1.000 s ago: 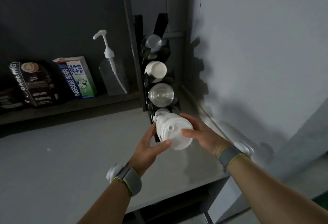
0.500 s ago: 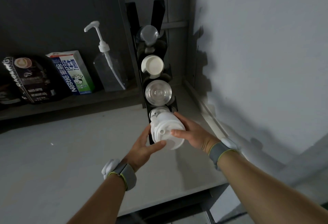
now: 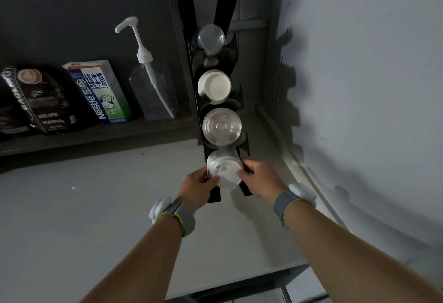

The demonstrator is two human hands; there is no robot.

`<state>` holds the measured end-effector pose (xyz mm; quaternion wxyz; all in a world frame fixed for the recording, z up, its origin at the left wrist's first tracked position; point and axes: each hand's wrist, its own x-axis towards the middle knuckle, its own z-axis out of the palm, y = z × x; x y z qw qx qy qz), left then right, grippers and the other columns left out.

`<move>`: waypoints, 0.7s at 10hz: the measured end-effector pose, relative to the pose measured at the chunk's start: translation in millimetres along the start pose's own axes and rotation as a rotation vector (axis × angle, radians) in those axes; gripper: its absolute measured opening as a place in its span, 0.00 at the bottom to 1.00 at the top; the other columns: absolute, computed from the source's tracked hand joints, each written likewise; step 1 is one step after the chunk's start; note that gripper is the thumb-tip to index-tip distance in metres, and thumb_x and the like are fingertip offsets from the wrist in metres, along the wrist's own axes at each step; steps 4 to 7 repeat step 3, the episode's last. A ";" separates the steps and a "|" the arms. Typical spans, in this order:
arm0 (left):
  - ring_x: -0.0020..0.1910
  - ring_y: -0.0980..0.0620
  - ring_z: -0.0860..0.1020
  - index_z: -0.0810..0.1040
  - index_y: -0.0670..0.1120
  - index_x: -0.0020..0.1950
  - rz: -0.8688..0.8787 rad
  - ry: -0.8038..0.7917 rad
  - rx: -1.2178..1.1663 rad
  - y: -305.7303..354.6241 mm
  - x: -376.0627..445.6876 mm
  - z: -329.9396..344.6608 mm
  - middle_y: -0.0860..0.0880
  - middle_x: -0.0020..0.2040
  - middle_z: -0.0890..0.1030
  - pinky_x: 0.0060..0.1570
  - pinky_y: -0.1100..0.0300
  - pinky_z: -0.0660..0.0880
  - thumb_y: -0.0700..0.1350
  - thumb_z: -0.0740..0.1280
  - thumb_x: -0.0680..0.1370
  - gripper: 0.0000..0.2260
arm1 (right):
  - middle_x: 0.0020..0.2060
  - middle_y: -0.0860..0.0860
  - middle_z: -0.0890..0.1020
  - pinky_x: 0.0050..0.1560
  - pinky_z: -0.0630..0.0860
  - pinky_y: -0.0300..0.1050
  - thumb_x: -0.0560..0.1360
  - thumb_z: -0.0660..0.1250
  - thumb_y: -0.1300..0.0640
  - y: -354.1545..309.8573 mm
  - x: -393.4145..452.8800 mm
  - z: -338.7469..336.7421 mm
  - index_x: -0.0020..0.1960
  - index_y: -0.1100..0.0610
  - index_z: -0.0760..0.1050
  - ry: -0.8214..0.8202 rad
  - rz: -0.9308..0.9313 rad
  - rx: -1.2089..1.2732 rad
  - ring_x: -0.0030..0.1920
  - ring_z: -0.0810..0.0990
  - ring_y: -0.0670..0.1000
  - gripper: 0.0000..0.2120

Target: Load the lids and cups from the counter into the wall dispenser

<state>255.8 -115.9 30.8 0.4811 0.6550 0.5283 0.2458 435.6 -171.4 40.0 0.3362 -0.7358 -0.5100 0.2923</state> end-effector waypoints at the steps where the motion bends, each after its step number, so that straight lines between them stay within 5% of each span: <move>1: 0.53 0.47 0.82 0.83 0.55 0.52 -0.042 0.032 0.024 1.8 8.2 4.0 0.47 0.51 0.85 0.55 0.52 0.77 0.46 0.69 0.75 0.08 | 0.52 0.54 0.85 0.56 0.78 0.51 0.76 0.64 0.53 1.3 3.9 4.2 0.61 0.55 0.79 0.009 0.012 -0.034 0.55 0.82 0.56 0.15; 3: 0.39 0.46 0.76 0.80 0.38 0.50 -0.082 -0.062 0.244 4.1 13.8 -6.7 0.40 0.42 0.79 0.48 0.47 0.76 0.59 0.65 0.69 0.25 | 0.43 0.56 0.84 0.46 0.75 0.48 0.76 0.62 0.51 -6.5 6.3 -10.8 0.46 0.59 0.79 -0.079 0.021 -0.182 0.50 0.82 0.60 0.13; 7: 0.39 0.46 0.76 0.80 0.38 0.50 -0.082 -0.062 0.244 4.1 13.8 -6.7 0.40 0.42 0.79 0.48 0.47 0.76 0.59 0.65 0.69 0.25 | 0.43 0.56 0.84 0.46 0.75 0.48 0.76 0.62 0.51 -6.5 6.3 -10.8 0.46 0.59 0.79 -0.079 0.021 -0.182 0.50 0.82 0.60 0.13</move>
